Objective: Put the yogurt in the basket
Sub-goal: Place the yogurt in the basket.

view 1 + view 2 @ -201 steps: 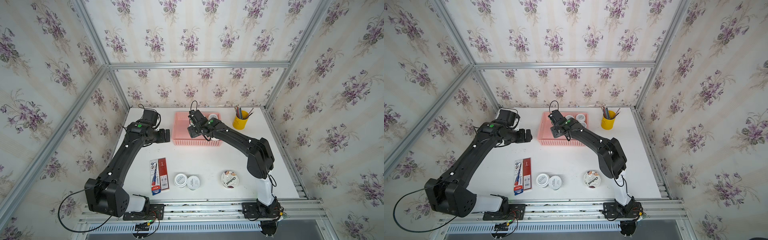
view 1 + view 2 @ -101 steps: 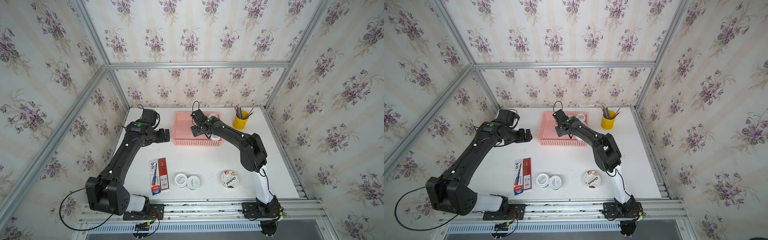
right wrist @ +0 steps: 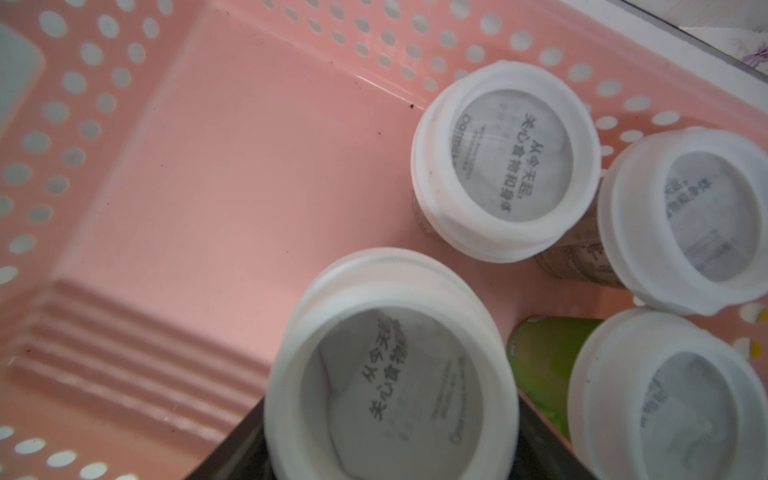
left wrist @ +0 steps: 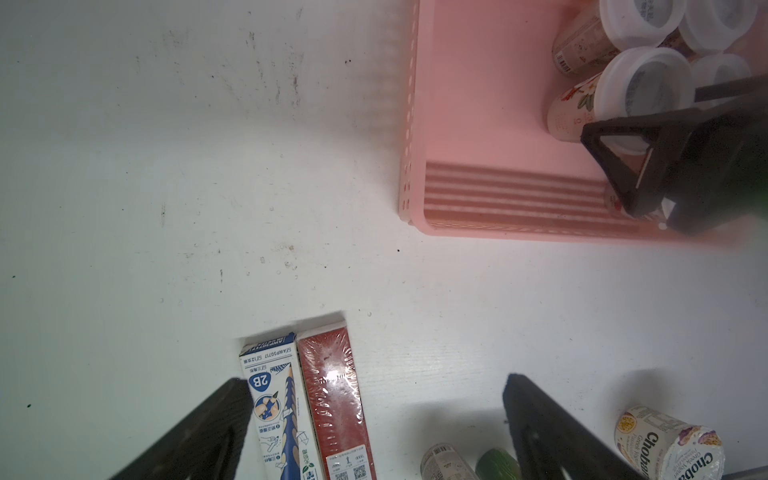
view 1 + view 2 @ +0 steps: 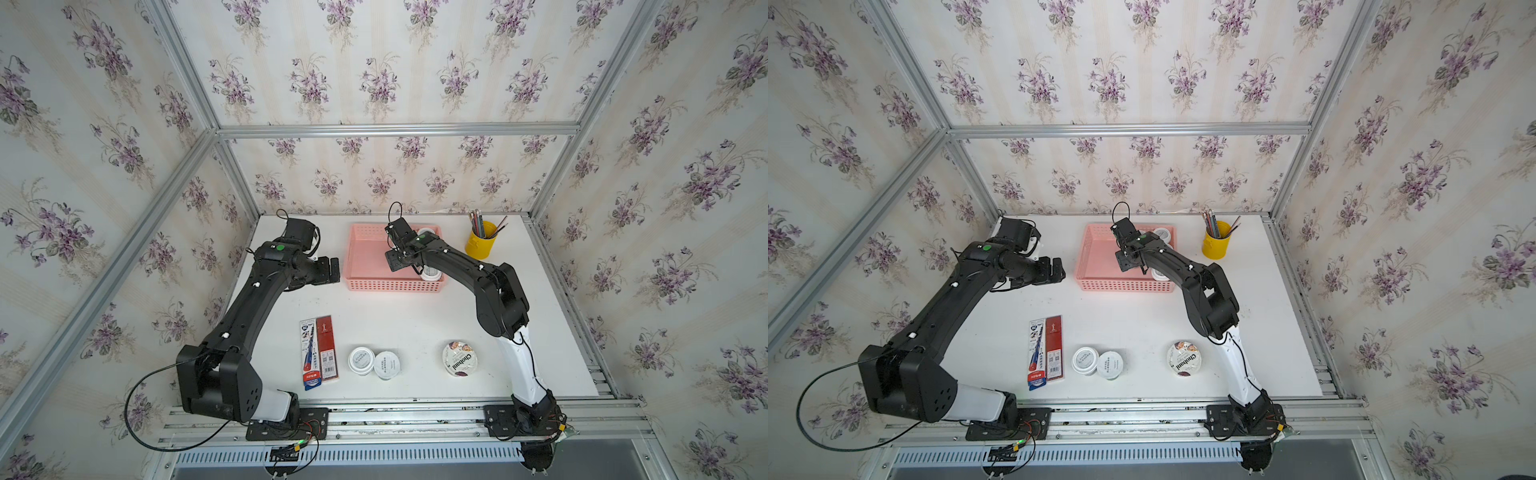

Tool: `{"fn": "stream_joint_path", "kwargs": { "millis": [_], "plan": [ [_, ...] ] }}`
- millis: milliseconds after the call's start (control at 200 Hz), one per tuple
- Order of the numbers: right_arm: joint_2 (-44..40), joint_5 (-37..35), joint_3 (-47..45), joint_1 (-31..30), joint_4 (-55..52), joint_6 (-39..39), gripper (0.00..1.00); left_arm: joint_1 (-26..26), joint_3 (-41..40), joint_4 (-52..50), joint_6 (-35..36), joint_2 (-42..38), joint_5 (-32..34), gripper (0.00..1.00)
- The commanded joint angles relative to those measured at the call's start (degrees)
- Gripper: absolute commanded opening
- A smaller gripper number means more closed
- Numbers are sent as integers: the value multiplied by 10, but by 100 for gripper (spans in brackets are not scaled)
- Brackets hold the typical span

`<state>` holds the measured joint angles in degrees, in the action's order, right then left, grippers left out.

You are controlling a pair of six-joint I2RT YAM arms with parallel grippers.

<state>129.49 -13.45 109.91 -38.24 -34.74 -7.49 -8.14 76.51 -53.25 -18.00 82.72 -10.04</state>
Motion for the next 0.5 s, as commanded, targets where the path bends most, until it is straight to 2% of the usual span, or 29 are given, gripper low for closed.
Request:
{"fn": "stream_joint_path", "kwargs": {
  "millis": [0,494],
  "plan": [
    [4,-8,4,3,4,4,72,2,3,2,2,2,-5,99],
    [18,-13,16,9,-5,12,72,8,6,3,2,5,-10,99]
  ]
}}
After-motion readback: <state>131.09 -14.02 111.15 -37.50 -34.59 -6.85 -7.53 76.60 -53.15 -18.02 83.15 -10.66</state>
